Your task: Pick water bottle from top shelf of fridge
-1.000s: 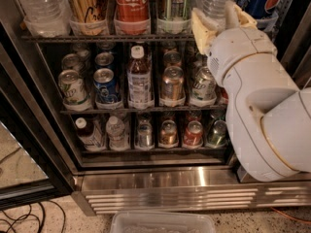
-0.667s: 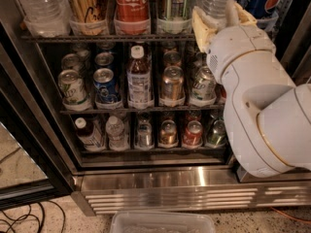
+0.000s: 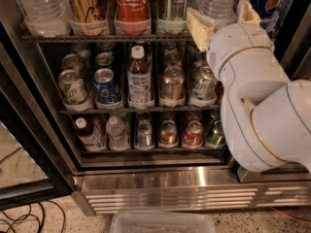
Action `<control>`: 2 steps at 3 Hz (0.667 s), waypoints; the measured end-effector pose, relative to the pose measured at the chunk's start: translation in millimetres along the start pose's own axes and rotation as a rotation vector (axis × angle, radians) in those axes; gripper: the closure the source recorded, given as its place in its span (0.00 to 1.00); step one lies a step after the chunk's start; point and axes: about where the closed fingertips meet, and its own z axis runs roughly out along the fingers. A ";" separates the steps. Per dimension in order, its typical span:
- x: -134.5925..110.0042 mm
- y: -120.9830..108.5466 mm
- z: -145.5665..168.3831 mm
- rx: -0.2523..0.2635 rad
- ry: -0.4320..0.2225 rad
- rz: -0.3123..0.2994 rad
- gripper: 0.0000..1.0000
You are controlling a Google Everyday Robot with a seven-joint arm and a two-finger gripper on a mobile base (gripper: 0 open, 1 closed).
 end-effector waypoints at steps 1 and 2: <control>0.2 -2.5 3.1 0.015 0.002 -0.002 0.32; -0.8 -6.7 8.3 0.032 -0.001 -0.004 0.34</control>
Offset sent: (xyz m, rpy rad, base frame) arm 0.0138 -0.0112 0.0058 0.0048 -0.0113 -0.0535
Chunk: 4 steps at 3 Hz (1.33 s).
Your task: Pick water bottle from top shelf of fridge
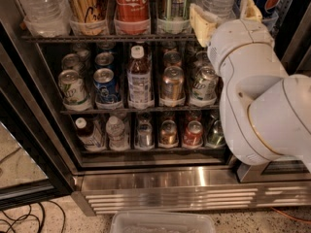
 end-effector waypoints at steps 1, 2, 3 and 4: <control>1.2 -1.4 6.4 0.008 0.005 0.002 0.34; 4.8 -1.2 13.2 0.009 0.018 0.000 0.33; 8.4 -3.2 21.6 0.020 0.026 -0.009 0.34; 12.6 -7.1 30.0 0.038 0.032 -0.018 0.33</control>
Offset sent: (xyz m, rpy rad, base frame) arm 0.0220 -0.0015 -0.0049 -0.0008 0.0313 -0.0151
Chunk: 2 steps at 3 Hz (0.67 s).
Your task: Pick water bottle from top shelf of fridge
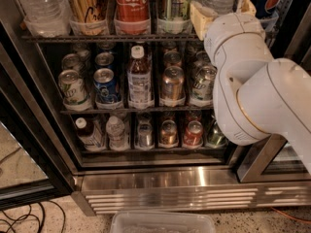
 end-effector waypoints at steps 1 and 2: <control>2.2 -3.9 8.4 0.020 -0.002 -0.007 0.33; 3.5 -5.9 17.7 0.032 -0.007 -0.013 0.33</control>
Offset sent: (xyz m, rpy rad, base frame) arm 0.0282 -0.0089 0.0012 -0.0130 -0.0188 -0.0483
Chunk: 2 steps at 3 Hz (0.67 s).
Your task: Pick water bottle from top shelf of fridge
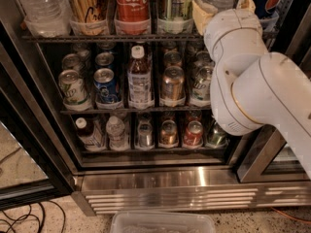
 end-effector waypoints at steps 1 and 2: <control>-0.6 -1.2 8.3 0.006 -0.012 -0.006 0.44; -0.7 -1.3 7.6 0.006 -0.012 -0.006 0.63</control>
Offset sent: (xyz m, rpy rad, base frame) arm 0.0129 -0.0079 0.0050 -0.0157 -0.0433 0.0044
